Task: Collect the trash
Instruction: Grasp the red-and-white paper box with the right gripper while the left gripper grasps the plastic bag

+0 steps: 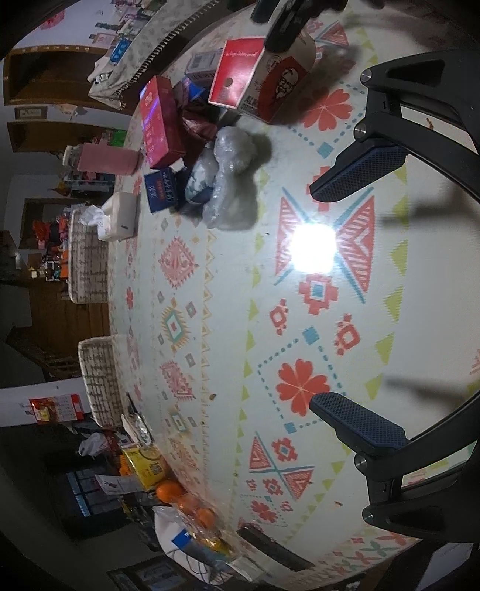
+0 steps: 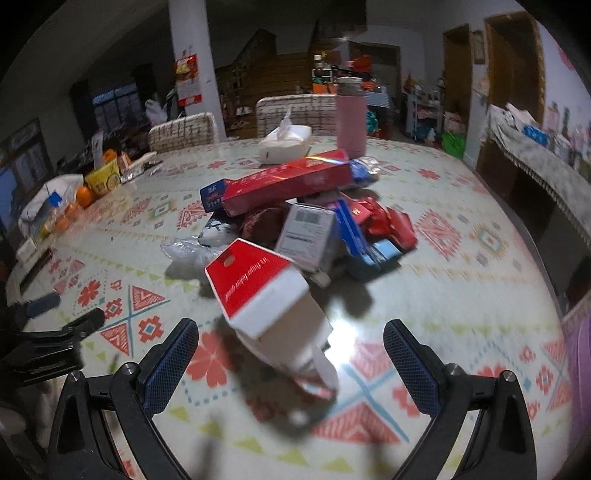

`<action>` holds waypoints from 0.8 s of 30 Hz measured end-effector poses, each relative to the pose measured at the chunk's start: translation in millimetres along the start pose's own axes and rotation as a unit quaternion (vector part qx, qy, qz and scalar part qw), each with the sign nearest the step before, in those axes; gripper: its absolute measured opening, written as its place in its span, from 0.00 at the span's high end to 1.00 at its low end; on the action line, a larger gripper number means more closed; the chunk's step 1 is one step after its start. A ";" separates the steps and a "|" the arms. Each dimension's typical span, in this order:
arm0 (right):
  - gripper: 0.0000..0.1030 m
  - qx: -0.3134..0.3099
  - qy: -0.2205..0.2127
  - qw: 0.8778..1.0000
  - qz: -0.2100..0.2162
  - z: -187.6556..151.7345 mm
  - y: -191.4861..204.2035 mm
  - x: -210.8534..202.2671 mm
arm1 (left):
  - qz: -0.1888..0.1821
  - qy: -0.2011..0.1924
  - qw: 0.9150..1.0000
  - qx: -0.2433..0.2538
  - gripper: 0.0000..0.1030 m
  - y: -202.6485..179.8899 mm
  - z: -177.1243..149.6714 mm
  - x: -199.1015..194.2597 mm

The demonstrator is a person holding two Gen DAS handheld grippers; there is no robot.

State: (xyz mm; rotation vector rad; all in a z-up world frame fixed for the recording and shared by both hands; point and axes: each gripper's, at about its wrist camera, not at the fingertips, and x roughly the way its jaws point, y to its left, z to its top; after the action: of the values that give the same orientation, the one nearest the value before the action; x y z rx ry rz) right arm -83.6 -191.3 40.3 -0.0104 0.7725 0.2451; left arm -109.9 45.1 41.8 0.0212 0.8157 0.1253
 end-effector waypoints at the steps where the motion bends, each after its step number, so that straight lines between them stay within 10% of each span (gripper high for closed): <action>1: 0.03 -0.003 0.002 1.000 0.002 2.0 1.4 3.3 | -0.002 -0.002 1.000 0.003 0.00 -0.6 1.1 -0.6; 5: 0.14 -0.031 0.011 0.999 0.009 8.4 13.4 18.8 | -0.027 -0.011 0.999 0.019 0.00 -6.6 9.5 -0.9; 9: 0.45 -0.038 0.030 0.998 0.031 9.7 17.5 32.6 | -0.040 -0.027 0.998 0.043 0.00 -17.1 20.1 -0.4; 24: 0.52 0.032 0.013 0.995 0.090 -3.5 -17.6 -1.3 | -0.127 -0.017 0.976 0.175 0.00 -67.0 67.8 57.6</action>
State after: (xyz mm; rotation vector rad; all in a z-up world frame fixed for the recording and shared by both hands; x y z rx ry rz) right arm -82.9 -208.9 37.3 0.1171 0.8076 0.3918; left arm -14.6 -12.5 42.0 0.2493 0.7907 -0.2604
